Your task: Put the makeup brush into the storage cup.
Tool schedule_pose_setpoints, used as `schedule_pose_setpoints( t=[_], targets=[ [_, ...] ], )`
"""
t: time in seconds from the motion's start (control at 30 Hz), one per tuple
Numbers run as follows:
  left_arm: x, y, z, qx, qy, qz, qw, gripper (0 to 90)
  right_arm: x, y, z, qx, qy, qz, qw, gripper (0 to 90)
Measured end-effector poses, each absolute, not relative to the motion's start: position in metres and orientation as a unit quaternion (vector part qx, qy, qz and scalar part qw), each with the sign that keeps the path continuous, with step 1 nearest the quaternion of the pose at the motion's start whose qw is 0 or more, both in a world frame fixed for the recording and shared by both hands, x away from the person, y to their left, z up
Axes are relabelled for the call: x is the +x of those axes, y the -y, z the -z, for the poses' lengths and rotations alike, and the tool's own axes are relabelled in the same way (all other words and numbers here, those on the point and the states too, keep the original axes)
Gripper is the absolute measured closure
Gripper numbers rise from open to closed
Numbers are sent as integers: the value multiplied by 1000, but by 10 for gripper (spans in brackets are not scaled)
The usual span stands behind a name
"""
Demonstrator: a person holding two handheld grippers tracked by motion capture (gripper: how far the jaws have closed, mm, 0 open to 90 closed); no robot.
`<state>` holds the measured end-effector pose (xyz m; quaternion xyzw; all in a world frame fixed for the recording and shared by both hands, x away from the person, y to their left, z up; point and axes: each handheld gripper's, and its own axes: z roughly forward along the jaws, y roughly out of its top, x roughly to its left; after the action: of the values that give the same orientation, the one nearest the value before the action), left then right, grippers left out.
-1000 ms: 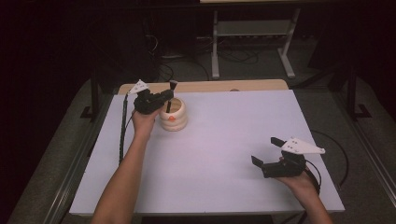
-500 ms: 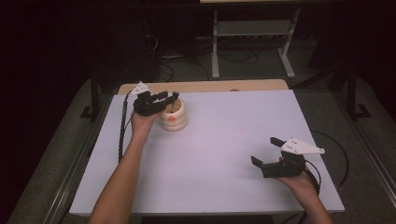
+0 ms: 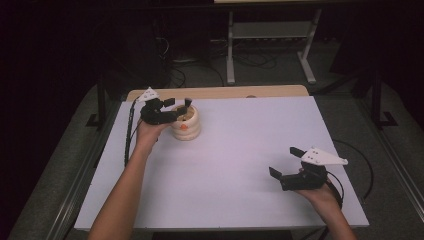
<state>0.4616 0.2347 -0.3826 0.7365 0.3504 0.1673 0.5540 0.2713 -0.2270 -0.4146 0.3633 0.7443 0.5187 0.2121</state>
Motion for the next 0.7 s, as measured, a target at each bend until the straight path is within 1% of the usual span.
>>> schedule_pose_setpoints(
  t=[0.1, 0.2, 0.7],
  targets=[
    [460, -236, 383, 740, -351, -165, 550, 194, 271, 228, 414, 364, -743, -520, 213, 0],
    [459, -237, 383, 745, -351, -159, 544, 170, 271, 228, 414, 365, -743, -520, 213, 0],
    [441, -239, 373, 758, -345, -161, 529, 53, 270, 229, 414, 364, -741, -523, 212, 0]
  ],
)
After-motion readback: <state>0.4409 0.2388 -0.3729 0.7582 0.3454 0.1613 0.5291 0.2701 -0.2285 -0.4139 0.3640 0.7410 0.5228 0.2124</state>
